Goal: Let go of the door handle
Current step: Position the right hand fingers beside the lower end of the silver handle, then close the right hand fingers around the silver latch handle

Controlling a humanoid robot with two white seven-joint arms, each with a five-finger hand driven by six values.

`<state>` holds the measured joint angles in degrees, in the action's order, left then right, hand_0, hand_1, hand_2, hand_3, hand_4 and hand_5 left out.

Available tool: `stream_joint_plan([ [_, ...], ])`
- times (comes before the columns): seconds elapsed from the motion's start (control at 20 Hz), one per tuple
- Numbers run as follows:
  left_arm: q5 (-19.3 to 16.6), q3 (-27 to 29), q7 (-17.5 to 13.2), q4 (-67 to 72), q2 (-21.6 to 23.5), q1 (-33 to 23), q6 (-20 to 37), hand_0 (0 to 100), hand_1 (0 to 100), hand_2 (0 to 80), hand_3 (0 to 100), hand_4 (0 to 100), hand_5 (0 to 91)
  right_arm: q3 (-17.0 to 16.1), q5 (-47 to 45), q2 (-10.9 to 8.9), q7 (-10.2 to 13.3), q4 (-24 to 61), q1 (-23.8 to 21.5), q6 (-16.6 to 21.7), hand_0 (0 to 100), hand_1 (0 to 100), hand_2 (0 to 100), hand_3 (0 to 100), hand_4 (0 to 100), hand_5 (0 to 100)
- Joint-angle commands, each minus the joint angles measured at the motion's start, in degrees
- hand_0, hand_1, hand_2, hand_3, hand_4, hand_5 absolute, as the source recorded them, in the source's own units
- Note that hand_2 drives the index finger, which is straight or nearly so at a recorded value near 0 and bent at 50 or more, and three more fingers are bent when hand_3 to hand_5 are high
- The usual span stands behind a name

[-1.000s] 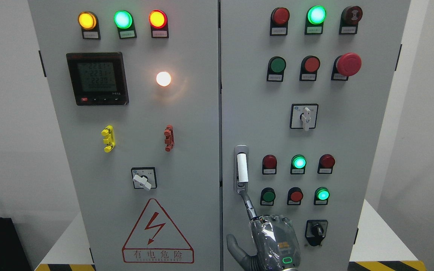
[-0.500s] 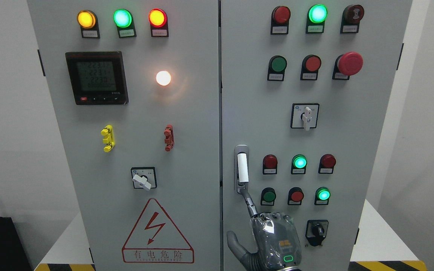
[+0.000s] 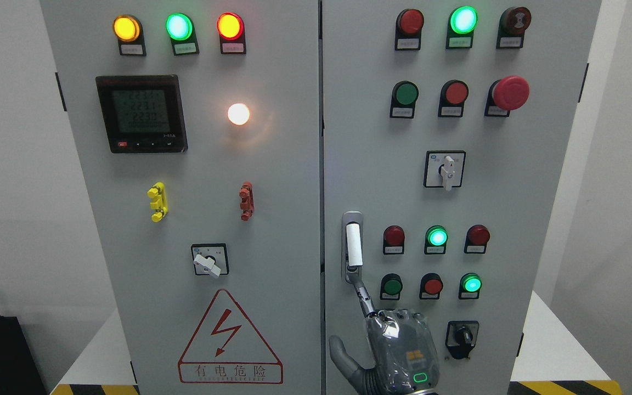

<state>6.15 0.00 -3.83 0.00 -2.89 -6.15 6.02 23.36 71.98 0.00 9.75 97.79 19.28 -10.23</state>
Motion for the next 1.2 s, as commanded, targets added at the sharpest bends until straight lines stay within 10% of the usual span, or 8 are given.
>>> stream_joint_plan([
  [0.0, 0.00, -0.79, -0.04, 1.14, -0.01, -0.01, 0.05, 12, 39, 0.0, 0, 0, 0.0, -0.42, -0.08, -0.70, 2.28, 0.38, -0.47, 1.00, 37, 37, 5, 100, 100, 100],
  [0.3, 0.00, -0.79, -0.04, 1.14, -0.02, -0.01, 0.05, 12, 39, 0.0, 0, 0, 0.0, -3.67, -0.70, -1.49, 5.63, 0.47, -3.01, 2.14, 43, 38, 62, 100, 97, 100],
  [1.15, 0.00, -0.79, -0.04, 1.14, -0.02, -0.01, 0.05, 12, 39, 0.0, 0, 0, 0.0, -4.11, -2.02, 0.35, 6.77, 1.70, -1.26, 4.60, 33, 19, 89, 100, 94, 99],
])
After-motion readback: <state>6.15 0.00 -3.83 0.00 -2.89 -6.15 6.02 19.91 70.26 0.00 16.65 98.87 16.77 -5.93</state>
